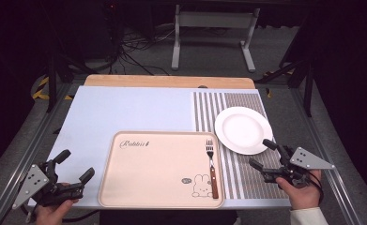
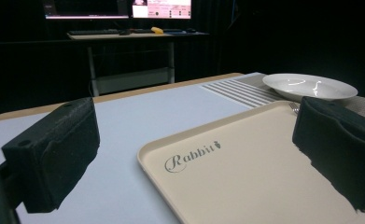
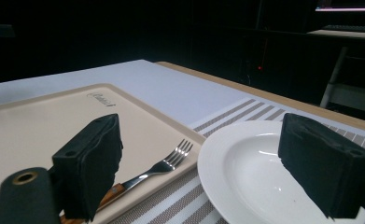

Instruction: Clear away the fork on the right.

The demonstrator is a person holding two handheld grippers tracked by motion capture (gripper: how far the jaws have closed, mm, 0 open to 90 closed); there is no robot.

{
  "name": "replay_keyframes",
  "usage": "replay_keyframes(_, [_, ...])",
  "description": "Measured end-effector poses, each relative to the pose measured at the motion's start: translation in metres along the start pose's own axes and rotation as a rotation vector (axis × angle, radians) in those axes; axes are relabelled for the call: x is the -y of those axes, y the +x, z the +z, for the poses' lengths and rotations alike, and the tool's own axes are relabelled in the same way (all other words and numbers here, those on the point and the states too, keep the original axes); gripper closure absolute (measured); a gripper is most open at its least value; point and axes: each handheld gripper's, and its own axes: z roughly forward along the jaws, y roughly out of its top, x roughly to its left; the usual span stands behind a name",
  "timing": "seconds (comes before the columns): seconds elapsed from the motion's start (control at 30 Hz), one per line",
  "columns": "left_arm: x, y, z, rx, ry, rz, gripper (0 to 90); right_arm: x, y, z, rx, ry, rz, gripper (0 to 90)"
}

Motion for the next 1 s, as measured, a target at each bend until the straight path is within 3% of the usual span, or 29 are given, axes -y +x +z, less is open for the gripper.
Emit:
replay_keyframes(0.23, [0.0,0.0,0.0,0.001,-0.002,-0.002,1.5,0.014,-0.003,-0.005,0.015,0.017,0.001,14.6])
replay_keyframes(0.6, [0.0,0.0,0.0,0.004,-0.003,0.002,1.5,0.037,-0.005,-0.005,0.032,0.043,0.058,14.6])
replay_keyframes(0.67, [0.0,0.0,0.0,0.004,-0.003,0.0,1.5,0.041,-0.005,-0.005,0.052,0.059,0.063,14.6])
replay_keyframes(1.0, [0.0,-0.001,0.0,0.005,-0.008,0.001,1.5,0.046,-0.007,-0.005,0.077,0.099,0.086,14.6])
